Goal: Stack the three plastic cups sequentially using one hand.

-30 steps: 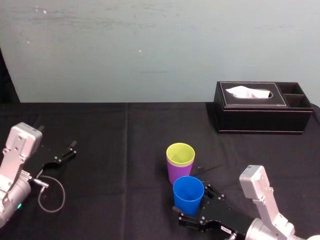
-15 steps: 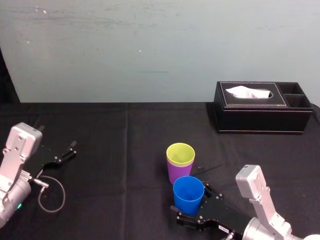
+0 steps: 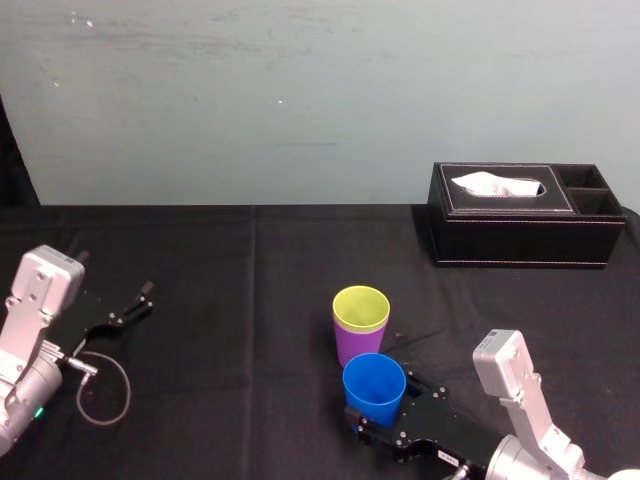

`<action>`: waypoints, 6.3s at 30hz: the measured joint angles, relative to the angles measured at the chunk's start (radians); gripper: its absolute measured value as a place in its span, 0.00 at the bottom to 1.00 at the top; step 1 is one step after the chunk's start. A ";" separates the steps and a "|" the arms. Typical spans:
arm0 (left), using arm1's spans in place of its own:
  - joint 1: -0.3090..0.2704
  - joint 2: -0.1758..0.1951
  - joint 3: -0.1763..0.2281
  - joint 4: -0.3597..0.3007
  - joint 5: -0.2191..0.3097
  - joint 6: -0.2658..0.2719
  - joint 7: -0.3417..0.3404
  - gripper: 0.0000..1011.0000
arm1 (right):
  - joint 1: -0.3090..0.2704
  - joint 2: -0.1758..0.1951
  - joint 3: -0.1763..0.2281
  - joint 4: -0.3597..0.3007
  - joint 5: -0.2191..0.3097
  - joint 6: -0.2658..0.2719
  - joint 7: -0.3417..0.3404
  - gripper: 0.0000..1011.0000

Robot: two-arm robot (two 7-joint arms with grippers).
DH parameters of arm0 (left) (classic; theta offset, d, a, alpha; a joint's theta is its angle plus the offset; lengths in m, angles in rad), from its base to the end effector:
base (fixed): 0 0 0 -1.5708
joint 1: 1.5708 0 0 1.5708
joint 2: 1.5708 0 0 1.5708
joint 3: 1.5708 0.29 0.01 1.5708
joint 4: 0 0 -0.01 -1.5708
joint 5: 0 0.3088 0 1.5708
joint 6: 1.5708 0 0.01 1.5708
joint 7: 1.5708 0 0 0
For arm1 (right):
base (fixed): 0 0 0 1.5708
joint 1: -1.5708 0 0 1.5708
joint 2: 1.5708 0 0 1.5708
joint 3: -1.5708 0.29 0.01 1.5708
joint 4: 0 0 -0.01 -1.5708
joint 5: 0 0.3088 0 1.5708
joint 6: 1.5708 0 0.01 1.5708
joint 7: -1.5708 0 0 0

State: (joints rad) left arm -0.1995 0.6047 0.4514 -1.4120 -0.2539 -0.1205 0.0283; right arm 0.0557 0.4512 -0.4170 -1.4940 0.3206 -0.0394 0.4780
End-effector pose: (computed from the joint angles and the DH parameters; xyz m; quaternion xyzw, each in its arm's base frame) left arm 0.3581 0.0827 -0.3023 0.1415 -0.1325 0.5799 0.7913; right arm 0.3181 -0.0222 -0.3322 -0.0969 0.0185 -0.3577 0.9286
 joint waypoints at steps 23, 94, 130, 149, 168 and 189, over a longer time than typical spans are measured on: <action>0.000 0.000 0.000 0.000 0.000 0.000 0.000 0.99 | -0.018 0.036 0.040 -0.106 0.073 0.099 -0.001 0.71; 0.000 0.000 0.000 0.000 0.000 0.000 0.000 0.99 | 0.287 -0.044 -0.037 0.013 0.144 0.274 -0.077 0.71; 0.000 0.000 0.000 0.000 0.000 0.000 0.000 0.99 | 0.279 -0.052 -0.031 0.045 0.125 0.259 -0.073 0.71; 0.000 0.000 0.000 0.000 0.000 0.000 0.000 0.99 | 0.279 -0.051 -0.032 0.042 0.124 0.258 -0.074 0.99; 0.000 0.000 0.000 0.000 0.000 0.000 0.000 0.99 | 0.235 -0.048 0.002 -0.005 0.100 0.186 -0.116 0.99; 0.000 0.000 0.000 0.000 0.000 0.000 0.000 0.99 | 0.047 -0.148 0.163 -0.012 -0.036 0.112 -0.478 0.99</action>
State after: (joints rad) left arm -0.1995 0.6047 0.4514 -1.4120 -0.2539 -0.1205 0.0283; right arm 0.1029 0.3029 -0.2536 -1.5061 0.2849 0.0726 0.0000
